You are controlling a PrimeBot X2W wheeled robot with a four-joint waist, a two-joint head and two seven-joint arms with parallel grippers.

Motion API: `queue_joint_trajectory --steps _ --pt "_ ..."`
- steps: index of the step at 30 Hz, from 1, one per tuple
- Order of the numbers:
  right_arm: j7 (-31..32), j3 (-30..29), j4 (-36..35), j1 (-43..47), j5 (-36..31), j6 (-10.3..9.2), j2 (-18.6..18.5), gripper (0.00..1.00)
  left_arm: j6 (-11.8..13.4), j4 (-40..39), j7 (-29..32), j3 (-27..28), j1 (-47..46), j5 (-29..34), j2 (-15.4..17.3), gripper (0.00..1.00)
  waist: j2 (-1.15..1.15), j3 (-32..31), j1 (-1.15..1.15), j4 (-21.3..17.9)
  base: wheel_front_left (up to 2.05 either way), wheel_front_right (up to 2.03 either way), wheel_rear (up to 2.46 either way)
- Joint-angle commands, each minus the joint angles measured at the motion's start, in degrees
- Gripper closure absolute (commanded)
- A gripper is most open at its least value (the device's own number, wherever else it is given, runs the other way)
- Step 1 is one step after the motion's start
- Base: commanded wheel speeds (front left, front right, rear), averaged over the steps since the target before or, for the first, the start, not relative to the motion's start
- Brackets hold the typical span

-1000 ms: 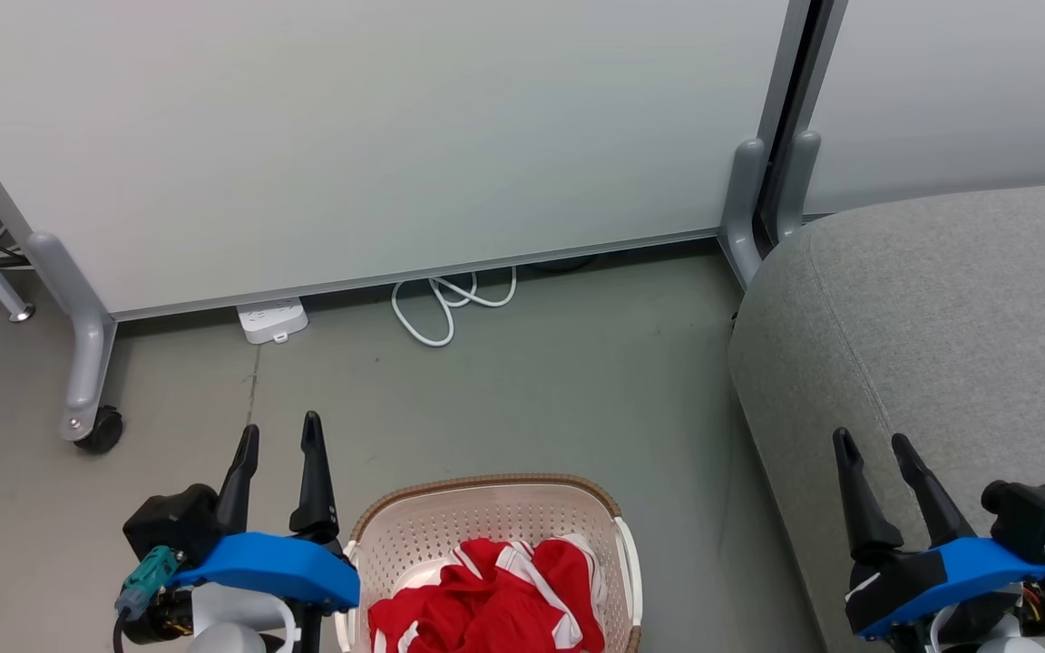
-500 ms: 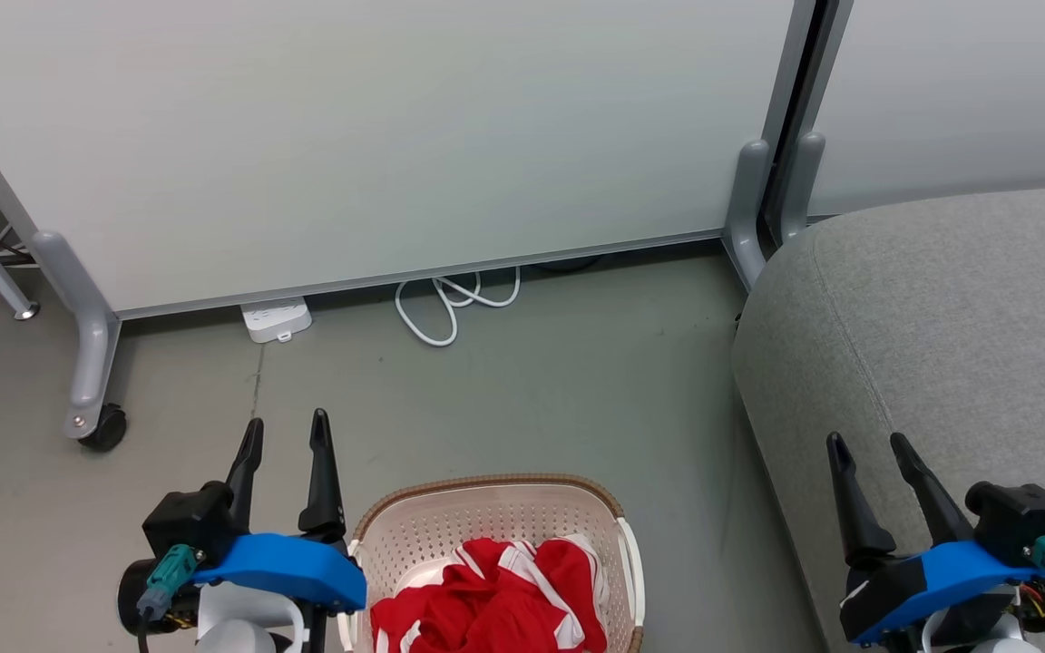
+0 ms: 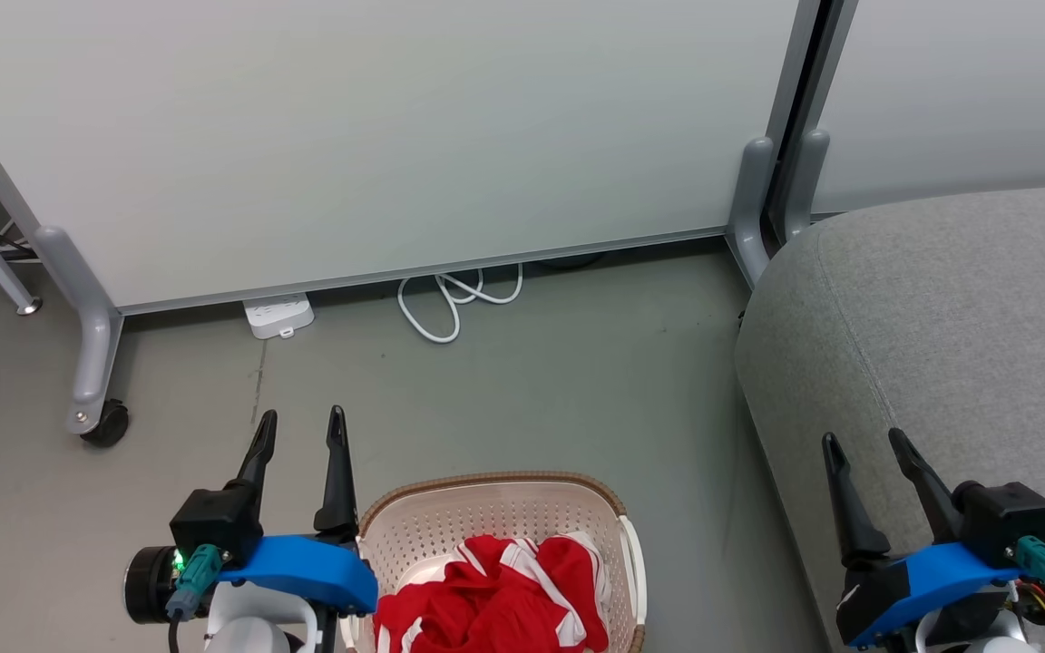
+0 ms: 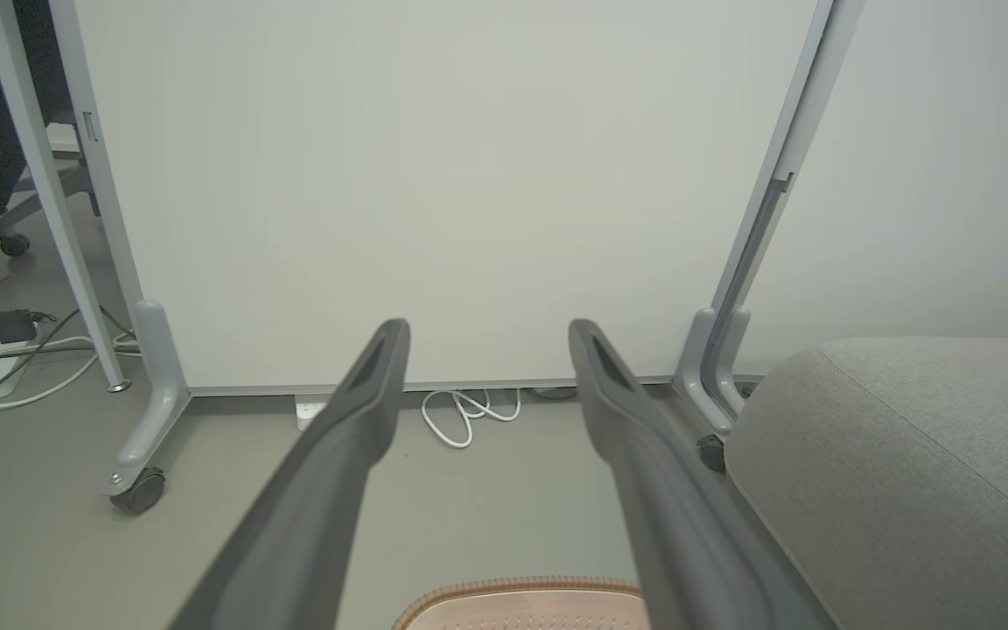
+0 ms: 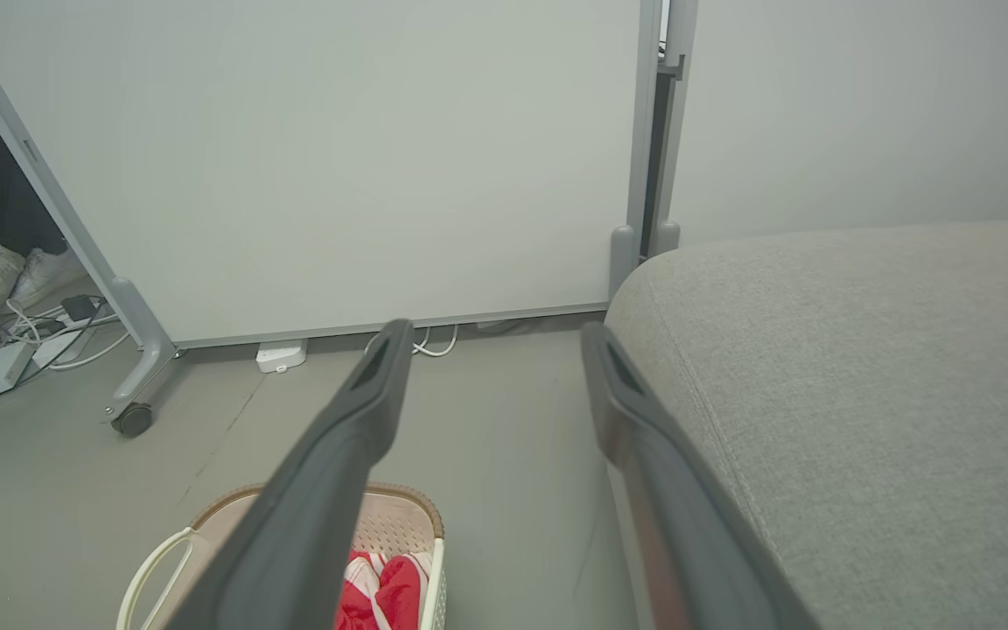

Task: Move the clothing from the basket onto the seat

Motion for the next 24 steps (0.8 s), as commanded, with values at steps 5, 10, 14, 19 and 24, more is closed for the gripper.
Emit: queue_joint_trajectory --steps 5,10,14,19,24 --pt "-0.51 0.19 -0.60 0.51 -2.48 0.12 -0.36 0.00 0.37 0.26 -0.96 -0.40 -1.08 2.21 0.16 0.00 0.00 0.19 0.00 0.16 0.00 0.00 0.00" --pt "-0.38 0.22 -0.71 0.41 -2.36 0.12 -0.36 0.00 0.37 0.35 -0.97 -0.26 -1.02 2.07 0.16 0.00 0.00 0.37 0.00 0.18 0.00 0.00 0.00" --pt "-0.31 0.29 -0.75 0.35 -2.24 0.12 -0.36 0.00 0.50 0.24 -0.97 -0.35 -0.98 2.03 0.16 0.00 0.00 0.54 0.00 0.10 0.00 0.00 0.00" --pt "-0.20 0.58 -0.95 -0.02 -2.03 0.13 -0.35 0.00 0.27 0.67 -0.97 -0.35 -0.97 1.75 0.16 0.00 0.00 1.09 0.00 -0.27 0.00 0.00 0.00" --pt "-0.08 2.32 -1.75 -2.29 -1.49 0.13 -0.34 0.00 -0.42 3.27 -0.97 -0.66 -1.70 1.63 0.15 0.00 0.00 3.83 0.00 -2.45 0.00 0.00 0.00"
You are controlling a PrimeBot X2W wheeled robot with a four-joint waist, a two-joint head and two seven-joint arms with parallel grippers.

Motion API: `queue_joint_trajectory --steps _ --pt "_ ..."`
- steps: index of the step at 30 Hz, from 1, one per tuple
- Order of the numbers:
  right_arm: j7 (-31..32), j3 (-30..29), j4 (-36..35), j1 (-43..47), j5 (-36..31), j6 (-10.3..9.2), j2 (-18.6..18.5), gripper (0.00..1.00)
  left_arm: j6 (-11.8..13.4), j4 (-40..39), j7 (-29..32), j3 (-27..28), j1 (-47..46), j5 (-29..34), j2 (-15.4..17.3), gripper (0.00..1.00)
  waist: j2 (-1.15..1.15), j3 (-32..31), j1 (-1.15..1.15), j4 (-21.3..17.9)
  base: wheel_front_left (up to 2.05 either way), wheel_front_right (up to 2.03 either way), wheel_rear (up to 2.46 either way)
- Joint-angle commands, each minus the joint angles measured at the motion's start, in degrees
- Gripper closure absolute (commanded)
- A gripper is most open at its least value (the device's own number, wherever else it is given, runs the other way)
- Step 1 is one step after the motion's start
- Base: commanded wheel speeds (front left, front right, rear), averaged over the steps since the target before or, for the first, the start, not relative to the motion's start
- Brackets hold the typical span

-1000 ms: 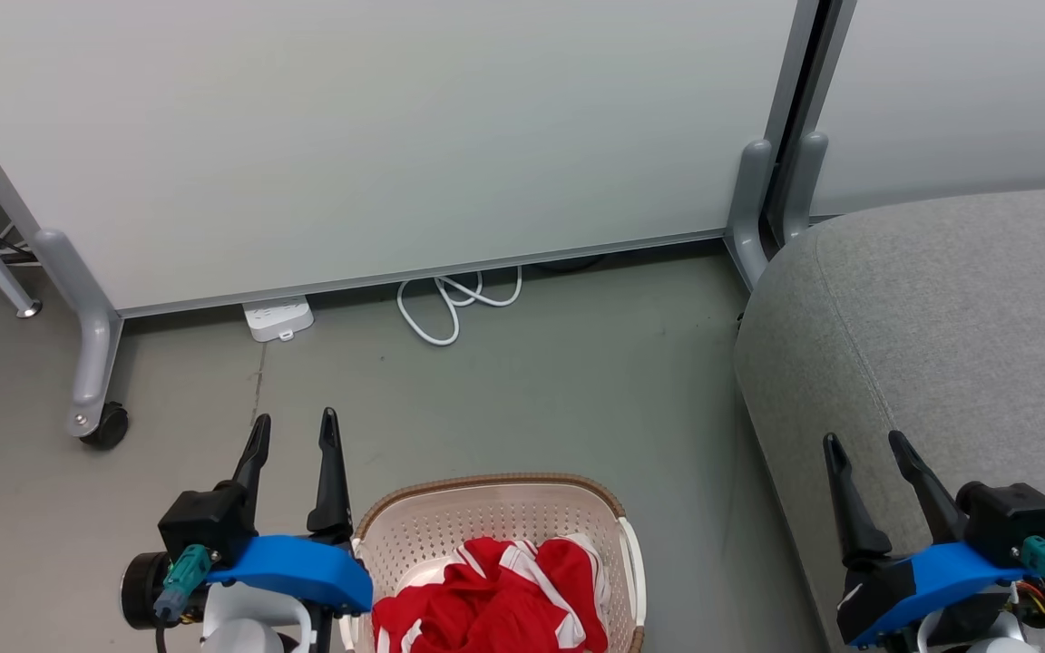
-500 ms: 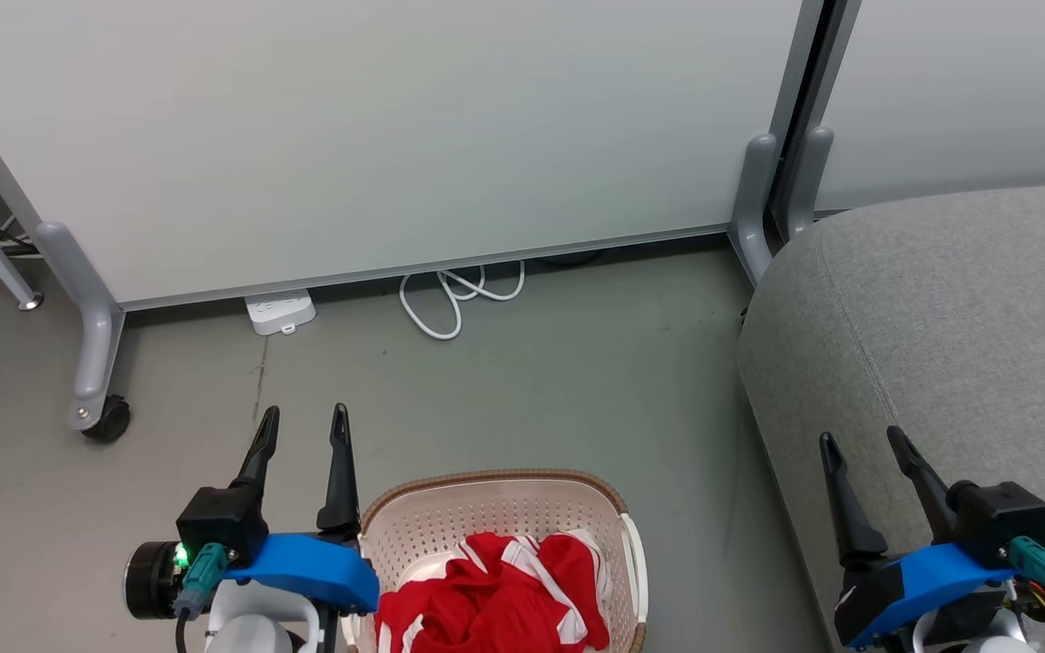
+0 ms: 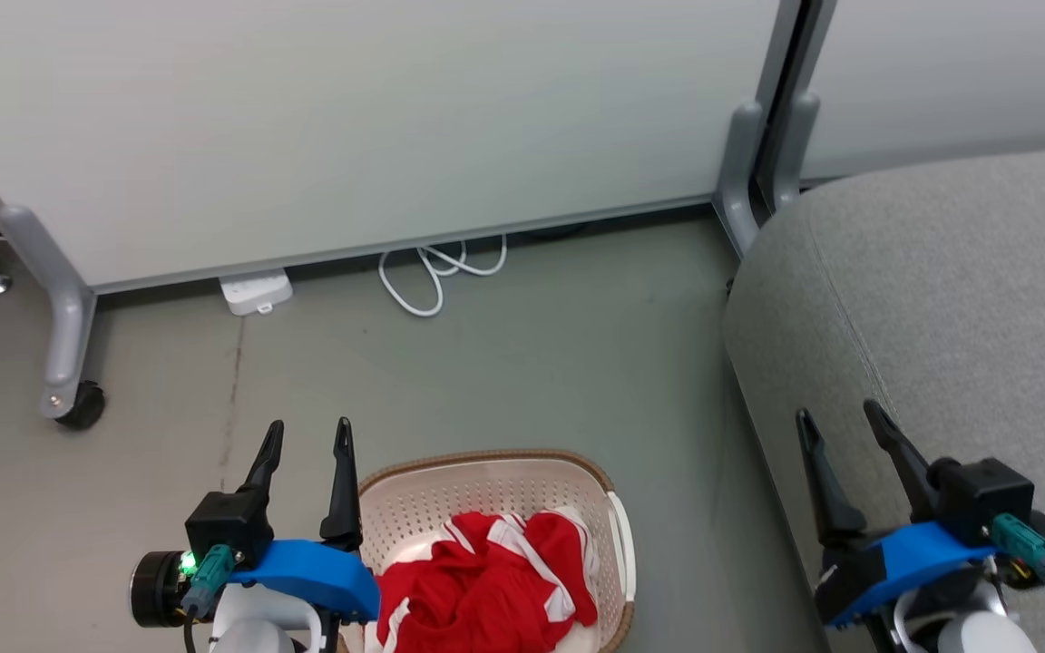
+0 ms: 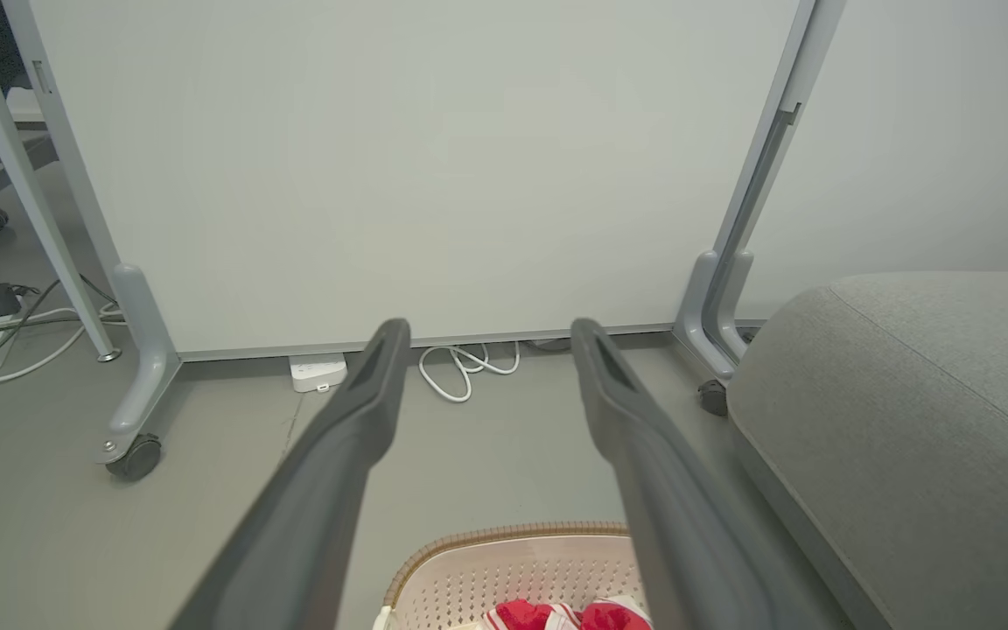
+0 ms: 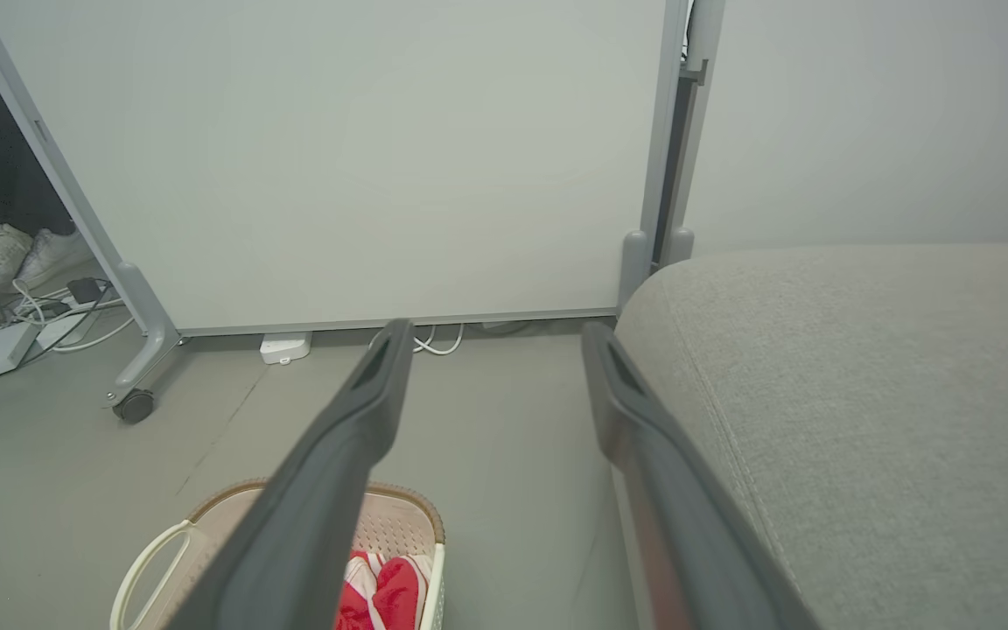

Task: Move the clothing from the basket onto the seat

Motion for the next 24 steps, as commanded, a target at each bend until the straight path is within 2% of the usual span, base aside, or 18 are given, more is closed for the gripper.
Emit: queue_joint_trajectory --steps 1,8,15,20,22,24 --pt "0.07 0.73 -0.71 -1.64 0.43 0.12 -0.30 0.00 -0.53 1.08 -0.28 -0.26 -1.35 0.00 0.22 0.00 0.00 2.25 0.00 -1.88 0.00 0.00 0.00" --pt "-0.06 4.63 -3.07 -8.43 -0.04 0.08 -0.27 0.00 -2.15 8.52 0.45 -0.86 -6.91 0.09 1.66 0.00 0.00 12.13 0.00 -7.95 0.00 0.00 0.00" --pt "-1.88 8.98 -4.28 -16.84 0.64 0.08 -0.22 0.00 -3.55 15.76 3.20 -1.84 -14.75 0.71 4.60 0.00 0.00 24.33 0.00 -14.54 0.00 0.00 0.00" --pt "-4.25 12.32 -4.42 -22.44 2.89 0.08 -0.16 0.00 -4.57 20.24 7.68 -2.51 -20.14 0.74 7.76 0.00 0.00 33.33 0.00 -19.35 0.00 0.00 0.00" --pt "-4.97 12.82 -4.08 -23.30 3.47 0.08 -0.16 0.00 -4.80 21.19 8.60 -2.66 -21.10 0.83 8.43 0.00 0.00 34.64 0.00 -20.15 0.00 0.00 0.00" --pt "-6.66 14.92 -3.29 -25.68 5.63 0.08 -0.14 0.00 -5.12 23.37 12.27 -2.93 -23.59 0.81 10.54 0.00 0.00 38.58 0.00 -22.75 0.00 0.00 0.00"
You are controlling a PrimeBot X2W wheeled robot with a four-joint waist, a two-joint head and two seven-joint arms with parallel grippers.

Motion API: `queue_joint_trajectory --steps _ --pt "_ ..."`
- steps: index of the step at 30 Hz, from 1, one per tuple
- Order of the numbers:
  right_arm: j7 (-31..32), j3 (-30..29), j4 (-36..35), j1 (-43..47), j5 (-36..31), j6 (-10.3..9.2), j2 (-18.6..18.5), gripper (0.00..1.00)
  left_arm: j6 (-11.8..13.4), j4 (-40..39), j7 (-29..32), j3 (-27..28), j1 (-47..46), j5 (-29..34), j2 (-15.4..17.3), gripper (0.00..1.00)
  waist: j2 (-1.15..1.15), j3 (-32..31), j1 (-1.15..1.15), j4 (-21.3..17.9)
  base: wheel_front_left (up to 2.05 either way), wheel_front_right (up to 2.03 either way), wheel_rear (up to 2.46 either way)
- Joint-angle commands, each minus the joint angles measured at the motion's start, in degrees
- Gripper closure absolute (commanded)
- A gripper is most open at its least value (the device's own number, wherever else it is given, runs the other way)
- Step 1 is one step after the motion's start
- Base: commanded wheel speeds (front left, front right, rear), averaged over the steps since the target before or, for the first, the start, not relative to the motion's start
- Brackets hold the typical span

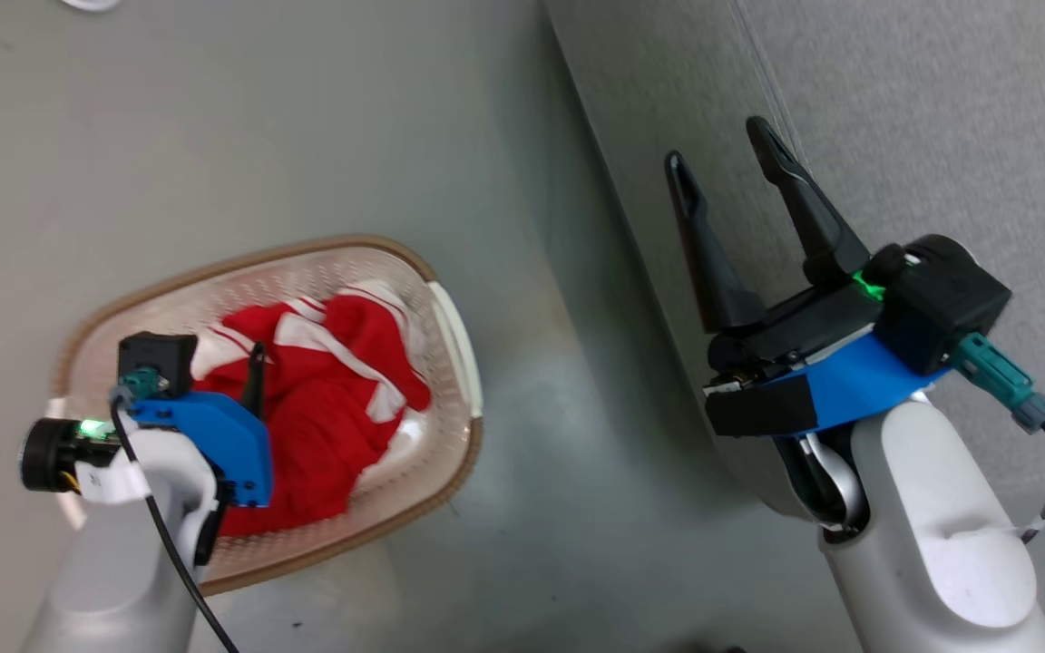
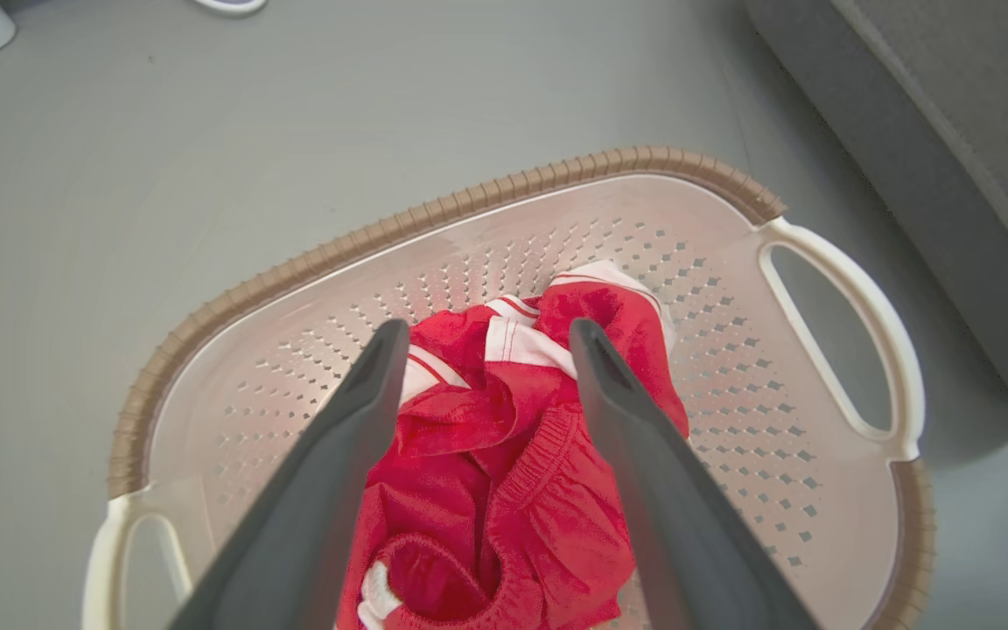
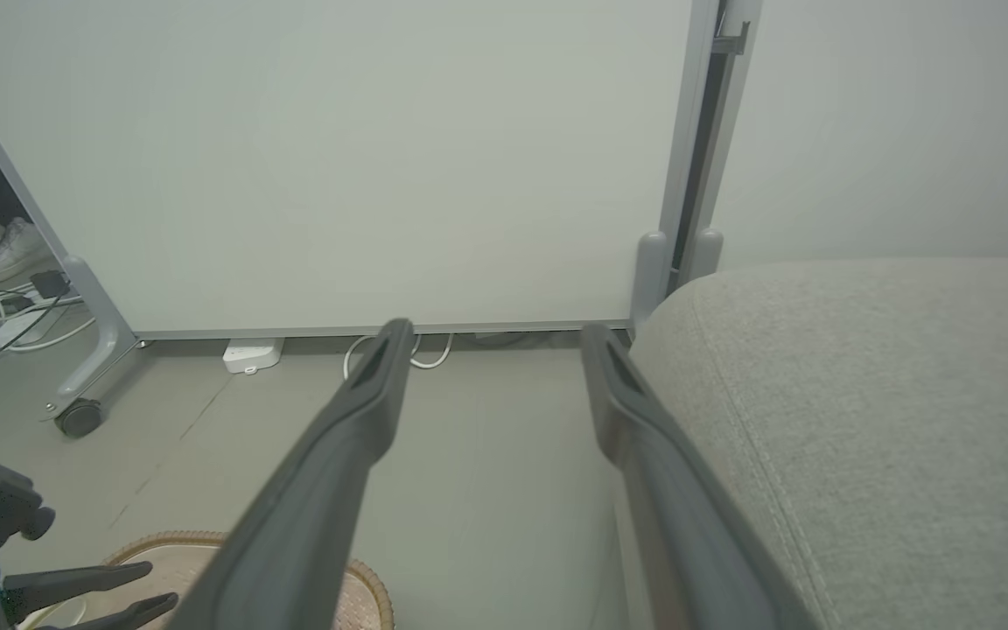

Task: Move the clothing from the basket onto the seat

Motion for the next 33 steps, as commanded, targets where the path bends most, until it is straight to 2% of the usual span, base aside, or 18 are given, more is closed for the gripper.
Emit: queue_joint_trajectory --steps 1,10,15,22,23,24,25,33 --pt "-0.99 1.03 0.67 -1.90 1.14 0.03 0.08 0.00 -0.32 0.91 1.71 -0.12 -2.13 0.23 1.47 0.00 0.00 8.77 -0.02 -7.58 0.00 0.00 0.00" --pt "-4.40 5.64 4.18 -5.13 5.96 0.03 0.10 0.00 -1.00 5.06 10.26 -0.60 -5.18 -1.65 6.05 0.00 0.00 14.68 -0.02 -12.61 0.00 0.00 0.00" --pt "-5.21 6.92 5.39 -5.82 7.38 0.03 0.08 0.00 -0.91 6.34 14.29 -0.19 -5.48 -2.70 6.90 0.00 0.00 15.44 -0.02 -13.53 0.00 0.00 0.00" --pt "-5.62 7.08 5.97 -5.69 7.97 0.03 0.07 0.00 1.17 7.35 19.47 -0.59 -5.33 -2.95 7.37 0.00 0.00 15.66 -0.02 -13.44 0.00 0.00 0.00" --pt "-5.61 7.02 6.03 -5.69 7.89 0.03 0.07 0.00 1.36 7.28 19.91 -0.53 -5.33 -3.13 7.34 0.53 0.00 15.69 -0.02 -13.41 0.00 0.00 0.00" --pt "-5.63 6.97 6.04 -5.69 7.86 0.03 0.07 0.00 1.47 7.06 20.25 -0.57 -5.35 -3.31 7.29 0.71 0.00 15.72 -0.02 -13.39 0.00 0.00 0.00" --pt "-5.66 6.90 6.05 -5.69 7.81 0.03 0.07 0.00 1.42 6.78 20.29 -0.65 -5.38 -3.39 7.34 1.00 0.00 15.75 -0.02 -13.36 0.00 0.00 0.00" --pt "-5.65 7.13 6.37 -6.29 7.26 0.03 0.07 0.00 0.52 6.14 19.58 -0.73 -5.59 -4.66 7.89 1.00 0.00 14.72 -0.02 -12.85 0.00 0.00 0.00"
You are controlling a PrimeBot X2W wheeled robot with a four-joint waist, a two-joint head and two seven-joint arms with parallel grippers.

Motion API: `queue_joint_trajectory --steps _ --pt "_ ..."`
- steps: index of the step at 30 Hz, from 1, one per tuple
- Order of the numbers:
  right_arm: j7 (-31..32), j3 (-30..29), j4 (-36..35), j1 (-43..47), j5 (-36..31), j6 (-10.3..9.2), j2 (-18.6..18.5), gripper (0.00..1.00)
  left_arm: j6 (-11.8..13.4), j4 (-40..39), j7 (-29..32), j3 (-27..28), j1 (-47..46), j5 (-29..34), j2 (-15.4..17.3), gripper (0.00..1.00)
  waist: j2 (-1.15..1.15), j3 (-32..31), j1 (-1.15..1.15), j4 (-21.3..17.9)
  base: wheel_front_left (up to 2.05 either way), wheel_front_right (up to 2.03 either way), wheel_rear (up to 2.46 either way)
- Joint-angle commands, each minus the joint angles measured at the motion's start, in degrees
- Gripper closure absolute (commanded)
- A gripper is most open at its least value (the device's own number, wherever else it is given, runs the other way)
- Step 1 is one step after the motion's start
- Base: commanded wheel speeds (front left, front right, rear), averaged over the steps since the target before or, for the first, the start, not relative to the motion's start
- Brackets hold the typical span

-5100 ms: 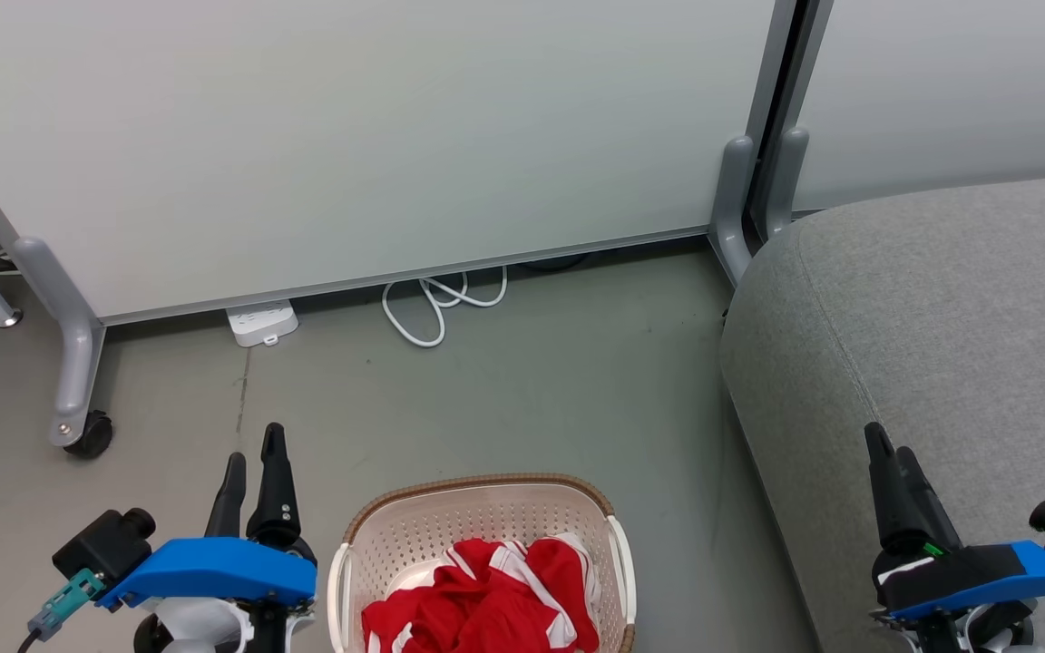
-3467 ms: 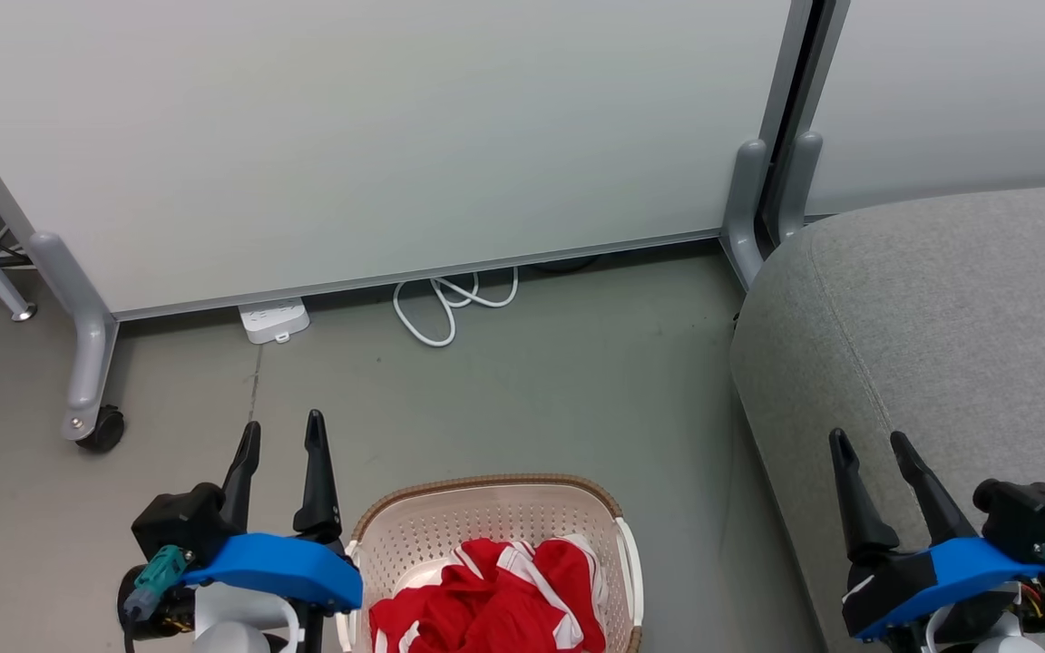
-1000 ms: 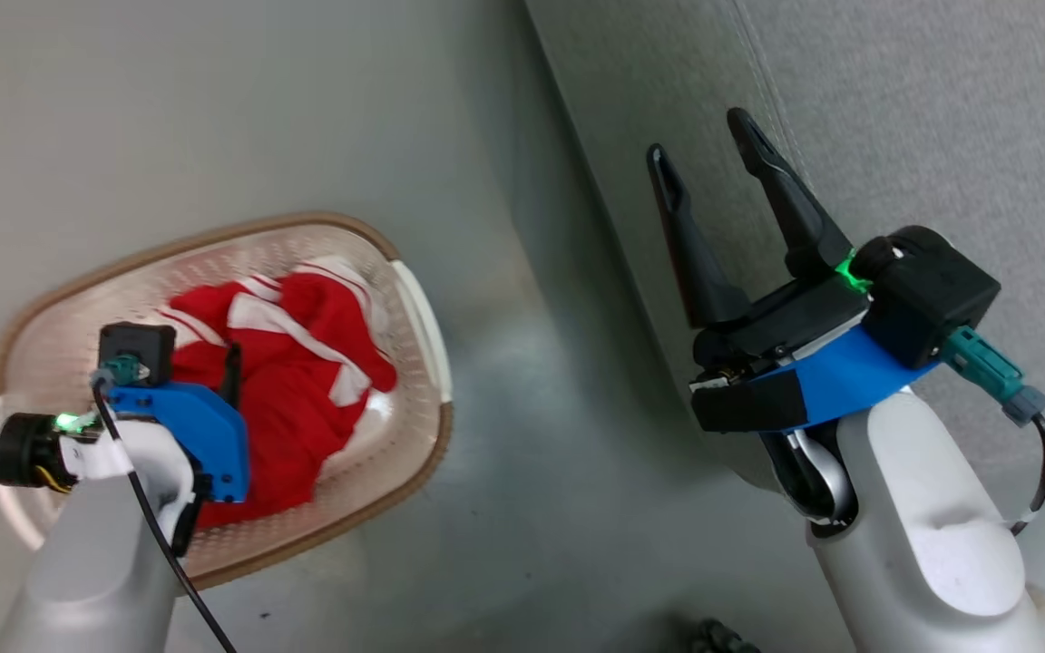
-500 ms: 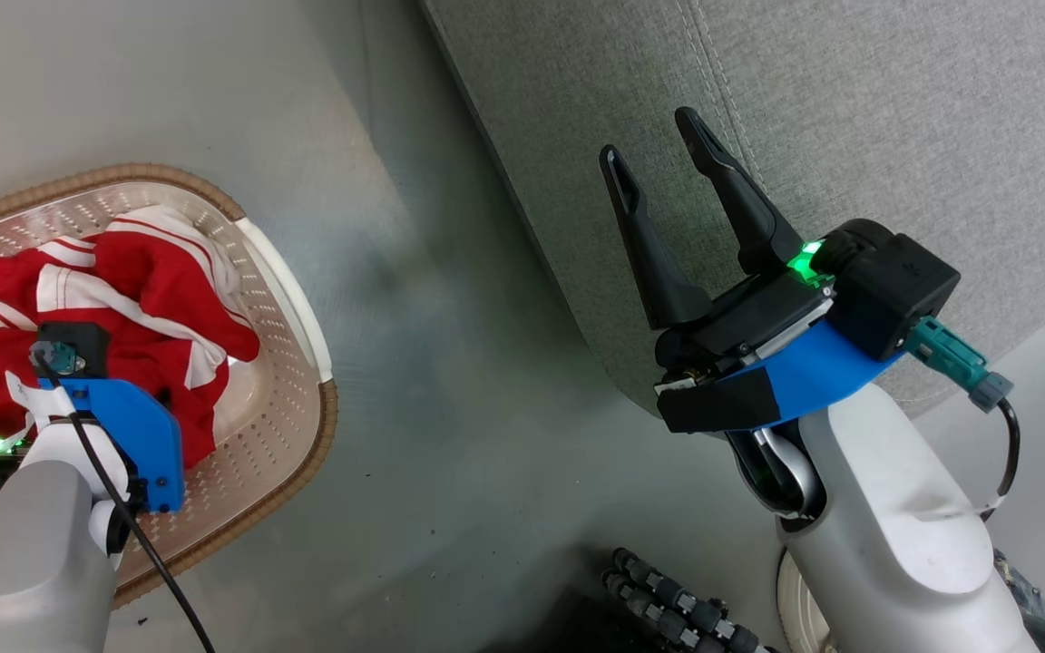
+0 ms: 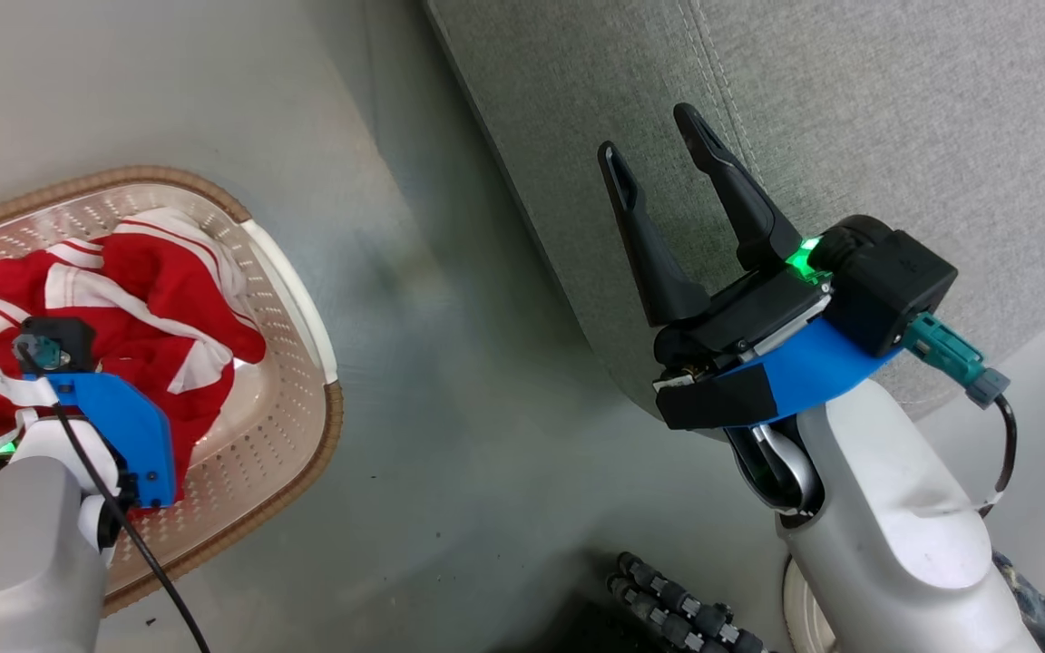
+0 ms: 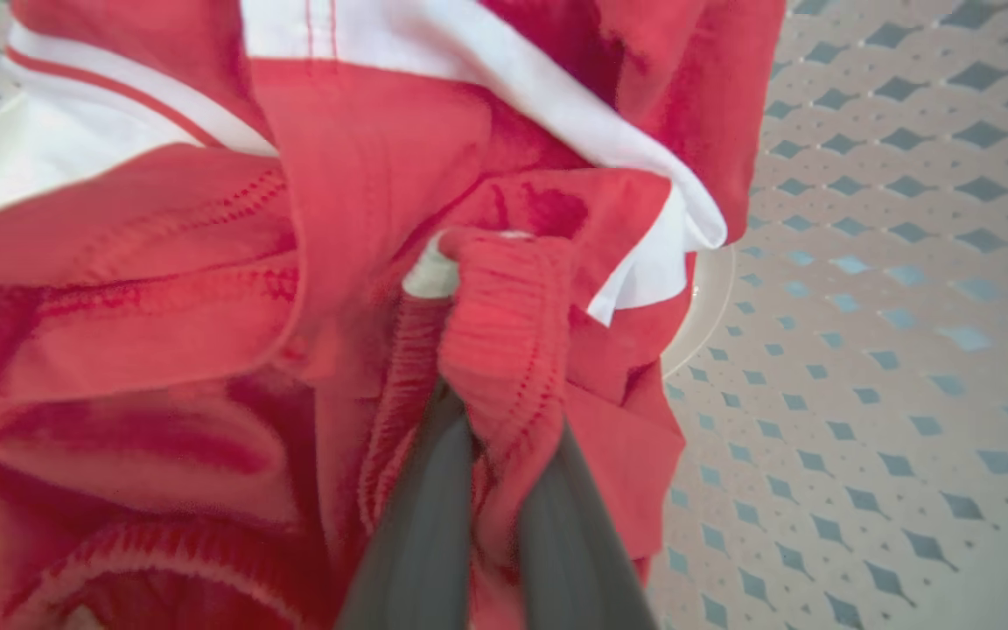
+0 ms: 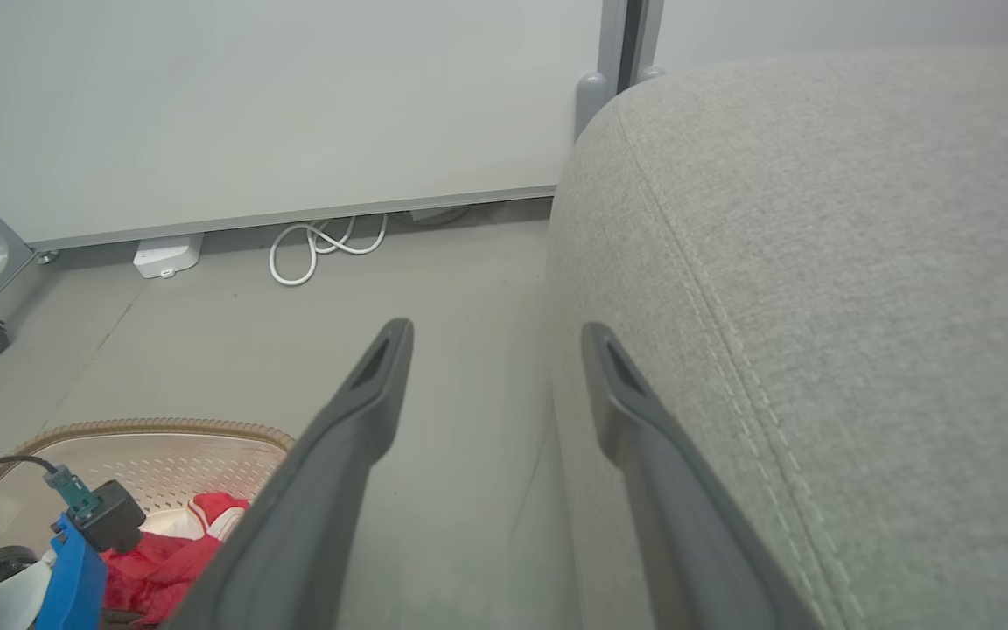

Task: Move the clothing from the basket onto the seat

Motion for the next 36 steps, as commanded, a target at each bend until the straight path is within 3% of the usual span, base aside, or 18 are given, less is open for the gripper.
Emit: queue_joint_trajectory --steps 1,7,19,26,36 --pt "-0.27 -0.08 0.33 -0.79 -0.58 0.03 0.03 0.00 -0.19 0.06 -0.46 -0.28 -0.91 -0.22 -0.14 1.00 0.00 -0.94 -0.01 0.68 0.00 0.00 0.00" --pt "-0.20 -1.62 3.99 1.00 -4.49 0.03 -0.03 0.00 -1.12 2.02 -4.47 -1.97 -1.00 -1.15 -4.34 1.00 0.00 -7.80 -0.01 5.16 0.00 0.00 0.00" --pt "4.97 -5.24 7.87 9.90 -10.65 0.02 -0.10 0.00 -2.13 4.80 -15.81 -11.51 -0.14 -6.98 -15.34 1.00 0.00 -31.12 -0.01 16.35 0.00 0.00 0.00" --pt "8.87 -6.18 6.32 16.87 -11.55 0.02 -0.06 0.00 -2.03 1.24 -19.10 -20.51 1.24 -13.64 -16.67 1.00 0.00 -41.25 -0.01 20.50 0.00 0.00 0.00" --pt "12.75 -6.30 3.03 22.72 -11.21 0.02 -0.06 0.00 -2.04 -4.63 -21.53 -30.60 -4.52 -20.96 -17.04 1.00 0.00 -48.22 -0.01 24.11 0.00 0.00 0.00"
